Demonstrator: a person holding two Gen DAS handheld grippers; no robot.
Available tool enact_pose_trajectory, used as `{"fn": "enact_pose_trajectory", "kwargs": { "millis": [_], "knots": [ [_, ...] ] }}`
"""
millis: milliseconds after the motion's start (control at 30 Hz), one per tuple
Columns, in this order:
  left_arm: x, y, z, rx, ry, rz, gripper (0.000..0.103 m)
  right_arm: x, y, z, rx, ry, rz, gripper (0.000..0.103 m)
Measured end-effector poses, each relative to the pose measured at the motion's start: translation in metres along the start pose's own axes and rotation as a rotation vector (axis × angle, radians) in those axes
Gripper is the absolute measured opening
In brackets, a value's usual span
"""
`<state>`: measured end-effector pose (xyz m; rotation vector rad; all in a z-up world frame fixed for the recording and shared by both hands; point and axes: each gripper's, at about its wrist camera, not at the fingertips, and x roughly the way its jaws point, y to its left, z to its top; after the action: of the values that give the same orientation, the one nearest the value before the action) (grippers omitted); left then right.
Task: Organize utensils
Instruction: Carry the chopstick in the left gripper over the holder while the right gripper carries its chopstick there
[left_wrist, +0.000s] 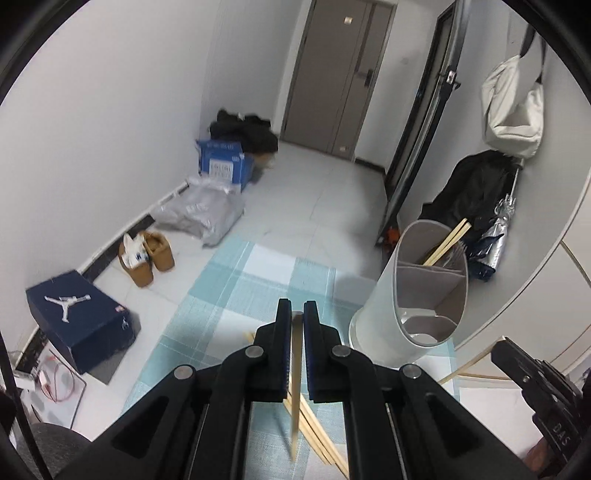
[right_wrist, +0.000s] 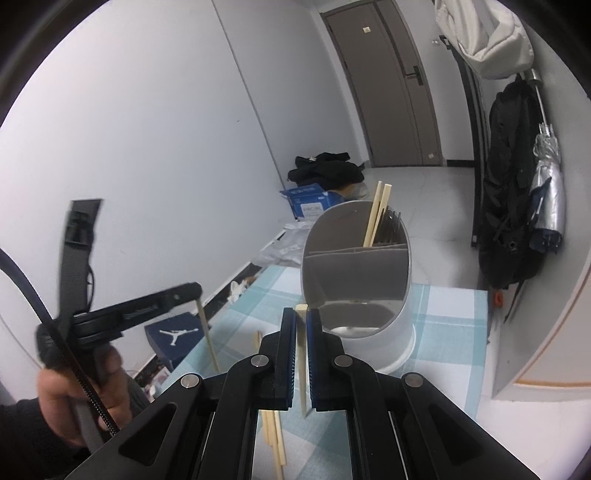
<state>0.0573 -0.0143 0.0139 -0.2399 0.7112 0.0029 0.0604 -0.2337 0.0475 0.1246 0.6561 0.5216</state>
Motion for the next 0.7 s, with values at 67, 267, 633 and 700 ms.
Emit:
{"fn": "enact_pose_trajectory", "kwargs": {
  "millis": [67, 267, 633, 700],
  "knots": [
    [-0.005, 0.003, -0.003, 0.005, -0.024, -0.014, 0.003, -0.002, 0.005, -0.001, -0.012, -0.001, -0.021, 0.005],
    [-0.013, 0.006, -0.006, 0.011, -0.045, -0.044, 0.003, -0.008, 0.017, -0.005, -0.021, -0.002, -0.060, 0.005],
    [-0.033, 0.002, 0.004, 0.022, -0.090, -0.125, 0.003, -0.026, 0.024, -0.008, 0.018, -0.021, -0.115, 0.005],
    [-0.039, 0.003, 0.007, 0.015, -0.110, -0.145, 0.003, -0.028, 0.024, -0.006, 0.020, -0.025, -0.121, 0.005]
  ]
}}
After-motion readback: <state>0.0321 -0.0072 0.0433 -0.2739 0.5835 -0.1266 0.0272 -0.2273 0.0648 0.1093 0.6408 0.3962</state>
